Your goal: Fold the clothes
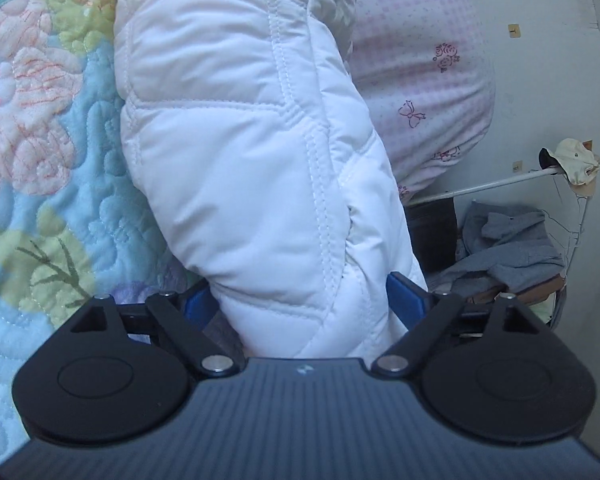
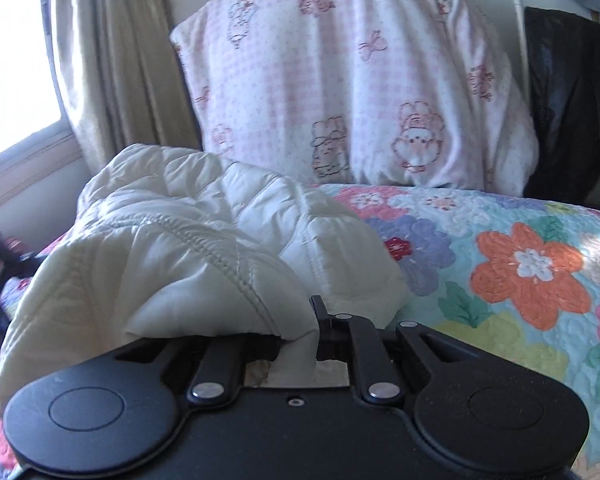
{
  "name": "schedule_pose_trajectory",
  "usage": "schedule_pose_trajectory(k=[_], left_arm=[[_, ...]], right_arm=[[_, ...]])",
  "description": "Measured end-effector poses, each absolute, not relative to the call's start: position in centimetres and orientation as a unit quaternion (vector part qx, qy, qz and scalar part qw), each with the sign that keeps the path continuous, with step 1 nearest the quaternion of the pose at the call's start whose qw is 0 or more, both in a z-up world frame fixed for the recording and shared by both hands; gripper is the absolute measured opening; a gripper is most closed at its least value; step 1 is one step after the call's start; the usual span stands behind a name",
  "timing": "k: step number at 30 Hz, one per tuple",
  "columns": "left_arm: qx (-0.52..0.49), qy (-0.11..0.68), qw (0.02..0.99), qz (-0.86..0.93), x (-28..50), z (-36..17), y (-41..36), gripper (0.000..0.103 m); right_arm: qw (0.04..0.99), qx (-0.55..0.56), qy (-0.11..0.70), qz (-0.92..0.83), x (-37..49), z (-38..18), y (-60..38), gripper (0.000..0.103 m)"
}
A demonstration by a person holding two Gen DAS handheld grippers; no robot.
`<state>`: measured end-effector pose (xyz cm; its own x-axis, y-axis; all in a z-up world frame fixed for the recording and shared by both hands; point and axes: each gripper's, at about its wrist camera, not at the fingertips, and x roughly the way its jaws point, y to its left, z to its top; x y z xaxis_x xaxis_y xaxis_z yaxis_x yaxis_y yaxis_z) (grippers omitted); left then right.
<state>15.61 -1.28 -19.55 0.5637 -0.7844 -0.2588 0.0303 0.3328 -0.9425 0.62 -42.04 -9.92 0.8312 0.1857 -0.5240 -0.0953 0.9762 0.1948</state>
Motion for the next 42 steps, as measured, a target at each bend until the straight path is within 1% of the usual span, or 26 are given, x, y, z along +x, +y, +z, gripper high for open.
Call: schedule_pose_trajectory(k=[1,2,3,4,5,6,7,9,10,11,13,14,16,18,21,23,26,28,30,32,35,37,39,40,42], left_arm=[[-0.504,0.373,0.725,-0.284,16.0,-19.7,-2.0,0.087],[-0.495,0.371,0.731,-0.288,16.3,-19.5,-2.4,0.066],[-0.478,0.371,0.744,-0.283,16.4,-19.0,-2.7,0.043],[-0.462,0.370,0.756,-0.279,16.6,-18.5,-2.9,0.037],[-0.446,0.360,0.771,-0.278,16.3,-17.9,-2.8,0.031],[-0.430,0.349,0.786,-0.276,16.0,-17.1,-2.6,0.028],[-0.415,0.339,0.799,-0.273,15.8,-16.4,-2.4,0.026],[-0.383,0.322,0.825,-0.264,15.2,-15.0,-1.9,0.023],[-0.357,0.314,0.842,-0.255,14.9,-14.1,-1.7,0.022],[-0.332,0.307,0.857,-0.249,14.7,-13.4,-1.8,0.022],[-0.293,0.295,0.878,-0.239,14.2,-12.1,-1.9,0.021],[-0.302,0.292,0.874,-0.244,14.2,-12.0,-1.7,0.021],[-0.343,0.291,0.854,-0.260,14.3,-12.4,-0.6,0.021],[-0.345,0.289,0.854,-0.260,14.2,-12.1,0.2,0.020],[-0.340,0.287,0.857,-0.261,14.6,-11.0,1.1,0.020],[-0.357,0.282,0.848,-0.272,14.3,-10.0,2.3,0.020],[-0.449,0.264,0.795,-0.309,12.6,-9.6,4.3,0.020],[-0.445,0.263,0.796,-0.314,11.3,-8.6,4.6,0.020],[-0.430,0.264,0.801,-0.323,10.4,-7.3,4.7,0.020],[-0.417,0.256,0.800,-0.346,9.4,-5.6,4.8,0.020],[-0.326,0.226,0.837,-0.377,7.2,-1.1,3.8,0.019],[-0.314,0.234,0.827,-0.403,6.7,0.5,3.0,0.019],[-0.316,0.250,0.815,-0.416,6.8,1.1,2.1,0.019],[-0.312,0.256,0.813,-0.419,6.9,1.2,1.5,0.019],[-0.297,0.262,0.815,-0.423,6.5,0.9,0.3,0.019]], right_arm=[[0.951,0.075,0.288,0.086,0.4,-10.2,-41.9,0.017],[0.948,0.069,0.295,0.098,0.1,-10.5,-41.7,0.019],[0.946,0.064,0.301,0.104,-0.1,-10.7,-41.6,0.024],[0.946,0.060,0.303,0.102,-0.3,-10.9,-41.4,0.025],[0.946,0.055,0.305,0.098,-0.6,-11.0,-41.3,0.032],[0.947,0.050,0.304,0.088,-0.8,-11.1,-41.3,0.050],[0.949,0.046,0.303,0.075,-1.0,-11.3,-41.3,0.061],[0.952,0.038,0.300,0.049,-1.5,-11.6,-41.5,0.093],[0.953,0.031,0.299,0.041,-1.4,-12.1,-41.5,0.099],[0.952,0.027,0.302,0.045,-1.0,-12.6,-41.5,0.103],[0.946,0.030,0.316,0.060,0.2,-13.9,-41.6,0.103],[0.942,0.043,0.325,0.068,0.9,-14.5,-41.6,0.103],[0.932,0.064,0.346,0.087,2.4,-15.8,-40.8,0.087],[0.926,0.075,0.355,0.103,2.7,-16.1,-39.6,0.064],[0.917,0.089,0.366,0.128,3.1,-16.4,-37.9,0.045],[0.907,0.098,0.372,0.173,2.6,-16.1,-36.8,0.041],[0.891,0.103,0.377,0.229,1.5,-16.2,-34.8,0.037],[0.880,0.117,0.373,0.270,0.6,-16.3,-33.2,0.035],[0.864,0.131,0.365,0.320,-0.7,-16.5,-30.9,0.032],[0.858,0.095,0.355,0.359,-2.4,-16.3,-27.6,0.032],[0.843,0.057,0.335,0.417,-5.3,-14.9,-23.7,0.031],[0.844,0.050,0.323,0.425,-7.1,-13.5,-22.8,0.031],[0.863,0.041,0.321,0.388,-8.9,-12.3,-23.0,0.040],[0.872,0.035,0.325,0.364,-9.9,-11.7,-24.0,0.042],[0.887,0.026,0.331,0.320,-11.8,-10.5,-26.1,0.053]])
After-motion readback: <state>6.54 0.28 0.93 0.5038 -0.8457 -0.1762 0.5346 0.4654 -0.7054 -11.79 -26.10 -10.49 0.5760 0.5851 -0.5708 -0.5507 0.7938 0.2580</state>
